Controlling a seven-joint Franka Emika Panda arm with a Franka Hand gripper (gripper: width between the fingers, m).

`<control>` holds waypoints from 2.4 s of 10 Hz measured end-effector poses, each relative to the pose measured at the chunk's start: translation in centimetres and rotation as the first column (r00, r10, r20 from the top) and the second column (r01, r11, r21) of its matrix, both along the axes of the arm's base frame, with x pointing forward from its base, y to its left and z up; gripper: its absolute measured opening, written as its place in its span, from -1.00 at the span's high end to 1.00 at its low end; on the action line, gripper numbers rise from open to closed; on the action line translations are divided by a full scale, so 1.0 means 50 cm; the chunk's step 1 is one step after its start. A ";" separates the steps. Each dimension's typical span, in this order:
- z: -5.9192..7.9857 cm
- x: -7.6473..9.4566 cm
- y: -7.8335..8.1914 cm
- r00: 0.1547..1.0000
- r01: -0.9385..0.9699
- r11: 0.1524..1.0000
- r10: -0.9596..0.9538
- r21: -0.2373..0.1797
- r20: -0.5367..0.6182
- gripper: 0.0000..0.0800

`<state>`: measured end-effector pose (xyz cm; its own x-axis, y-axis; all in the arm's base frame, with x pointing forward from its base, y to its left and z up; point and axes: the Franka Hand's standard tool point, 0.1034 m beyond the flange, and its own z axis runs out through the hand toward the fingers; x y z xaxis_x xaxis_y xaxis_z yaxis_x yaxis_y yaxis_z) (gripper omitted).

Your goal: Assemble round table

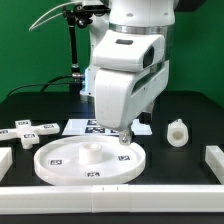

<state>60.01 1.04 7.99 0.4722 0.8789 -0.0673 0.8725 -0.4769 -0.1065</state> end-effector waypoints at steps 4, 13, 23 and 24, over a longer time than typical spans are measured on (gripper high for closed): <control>0.001 0.002 0.000 1.000 -0.002 1.000 0.002 0.000 0.001 -0.62; 0.000 -0.052 -0.084 0.978 -0.142 0.990 0.140 0.002 0.153 -0.62; -0.094 -0.123 -0.159 0.978 -0.166 0.986 0.163 0.020 0.127 -0.62; -0.100 -0.126 -0.155 0.979 -0.166 0.986 0.162 0.022 0.122 -0.62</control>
Offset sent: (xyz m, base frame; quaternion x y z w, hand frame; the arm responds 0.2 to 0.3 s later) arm 0.0000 0.0000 0.0000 0.0000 0.0000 0.0000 1.0000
